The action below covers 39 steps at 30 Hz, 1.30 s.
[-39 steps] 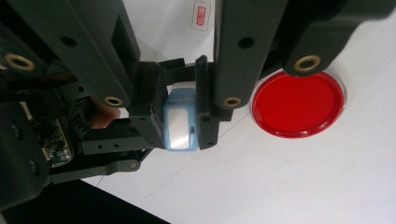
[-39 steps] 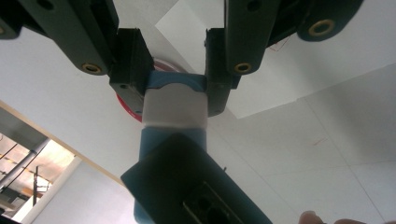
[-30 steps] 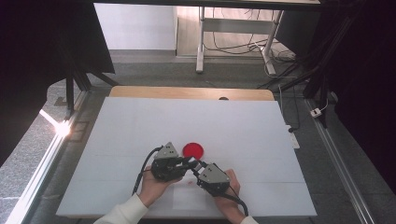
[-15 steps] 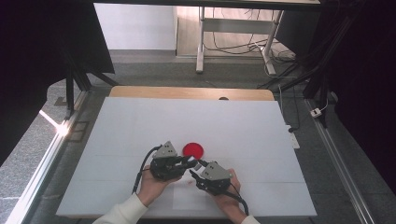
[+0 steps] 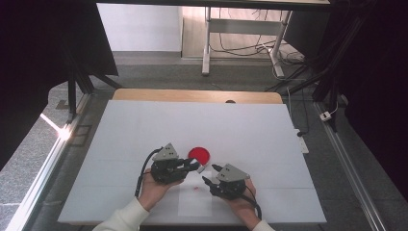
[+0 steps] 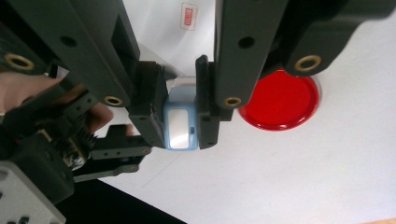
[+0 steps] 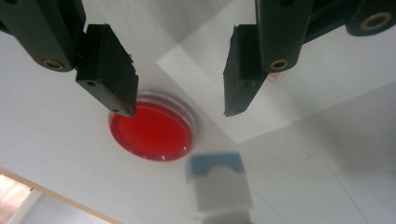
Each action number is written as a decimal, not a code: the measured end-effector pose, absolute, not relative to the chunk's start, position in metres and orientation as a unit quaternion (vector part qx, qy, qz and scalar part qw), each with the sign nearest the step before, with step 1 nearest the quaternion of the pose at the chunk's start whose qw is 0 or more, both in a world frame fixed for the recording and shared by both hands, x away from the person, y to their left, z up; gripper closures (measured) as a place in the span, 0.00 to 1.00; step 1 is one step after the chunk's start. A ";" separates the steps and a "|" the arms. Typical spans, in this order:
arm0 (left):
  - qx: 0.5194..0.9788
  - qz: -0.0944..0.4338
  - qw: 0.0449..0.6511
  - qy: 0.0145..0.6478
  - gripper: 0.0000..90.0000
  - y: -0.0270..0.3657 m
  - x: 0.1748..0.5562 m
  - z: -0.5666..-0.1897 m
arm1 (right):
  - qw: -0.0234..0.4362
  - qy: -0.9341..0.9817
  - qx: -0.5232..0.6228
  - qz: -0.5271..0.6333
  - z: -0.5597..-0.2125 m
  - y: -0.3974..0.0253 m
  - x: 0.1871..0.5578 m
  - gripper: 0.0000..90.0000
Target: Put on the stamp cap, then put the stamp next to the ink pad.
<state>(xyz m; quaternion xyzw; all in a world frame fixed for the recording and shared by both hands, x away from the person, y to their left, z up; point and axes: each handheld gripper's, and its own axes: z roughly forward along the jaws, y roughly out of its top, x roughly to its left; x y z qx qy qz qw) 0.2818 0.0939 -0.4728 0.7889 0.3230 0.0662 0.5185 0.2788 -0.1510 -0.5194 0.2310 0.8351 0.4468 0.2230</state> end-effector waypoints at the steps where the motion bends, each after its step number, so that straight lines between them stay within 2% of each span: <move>1: 0.789 0.066 0.519 0.323 0.84 0.095 0.282 -0.472 | 0.223 0.833 0.234 0.448 -0.519 -0.156 0.279 0.49; 9: 0.790 0.073 0.518 0.320 0.84 0.099 0.281 -0.470 | 0.218 0.826 0.256 0.452 -0.514 -0.201 0.282 0.49; 24: 0.790 0.100 0.517 0.315 0.84 0.122 0.285 -0.456 | 0.237 0.812 0.284 0.450 -0.509 -0.272 0.280 0.50; 39: 0.788 0.124 0.499 0.339 0.84 0.139 0.298 -0.461 | 0.246 0.812 0.292 0.442 -0.512 -0.285 0.285 0.50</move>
